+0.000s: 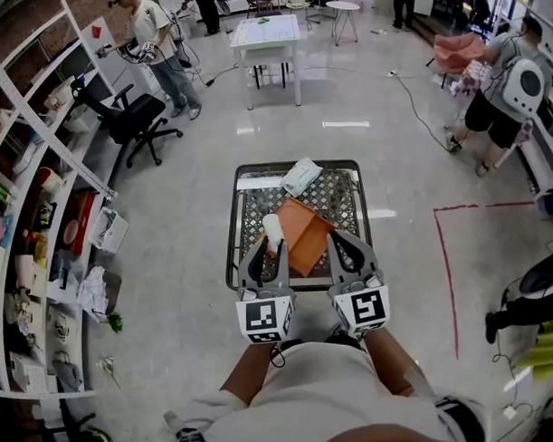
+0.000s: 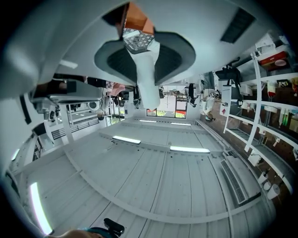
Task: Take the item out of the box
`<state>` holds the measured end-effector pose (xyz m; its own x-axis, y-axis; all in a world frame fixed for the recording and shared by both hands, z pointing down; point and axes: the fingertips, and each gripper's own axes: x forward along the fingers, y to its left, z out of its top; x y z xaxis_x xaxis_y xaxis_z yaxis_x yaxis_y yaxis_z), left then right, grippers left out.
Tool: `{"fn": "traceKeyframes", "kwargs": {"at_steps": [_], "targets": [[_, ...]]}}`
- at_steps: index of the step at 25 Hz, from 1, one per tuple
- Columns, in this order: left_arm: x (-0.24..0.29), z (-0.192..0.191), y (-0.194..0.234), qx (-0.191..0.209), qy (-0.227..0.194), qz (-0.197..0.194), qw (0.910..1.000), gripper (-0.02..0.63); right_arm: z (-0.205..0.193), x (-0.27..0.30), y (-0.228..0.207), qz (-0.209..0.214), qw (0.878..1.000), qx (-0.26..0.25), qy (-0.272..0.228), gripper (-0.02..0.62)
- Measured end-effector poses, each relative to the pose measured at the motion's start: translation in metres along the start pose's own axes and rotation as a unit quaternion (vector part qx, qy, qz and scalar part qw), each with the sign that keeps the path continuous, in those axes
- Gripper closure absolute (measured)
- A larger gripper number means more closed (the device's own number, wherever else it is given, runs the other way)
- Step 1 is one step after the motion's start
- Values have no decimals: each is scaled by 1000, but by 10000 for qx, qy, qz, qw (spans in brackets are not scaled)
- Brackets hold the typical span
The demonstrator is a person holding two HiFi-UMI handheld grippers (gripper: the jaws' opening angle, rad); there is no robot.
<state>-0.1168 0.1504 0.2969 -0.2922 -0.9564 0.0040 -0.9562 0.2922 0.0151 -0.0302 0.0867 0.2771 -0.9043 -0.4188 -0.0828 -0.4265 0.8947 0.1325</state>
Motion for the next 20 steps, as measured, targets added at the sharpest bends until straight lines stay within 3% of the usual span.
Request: {"fn": "traceKeyframes", "kwargs": {"at_steps": [20], "targets": [[0,-4,-26,-73,2,-249,9997,482,-3,-21,-9,-176,9997,-105,166,591]]}}
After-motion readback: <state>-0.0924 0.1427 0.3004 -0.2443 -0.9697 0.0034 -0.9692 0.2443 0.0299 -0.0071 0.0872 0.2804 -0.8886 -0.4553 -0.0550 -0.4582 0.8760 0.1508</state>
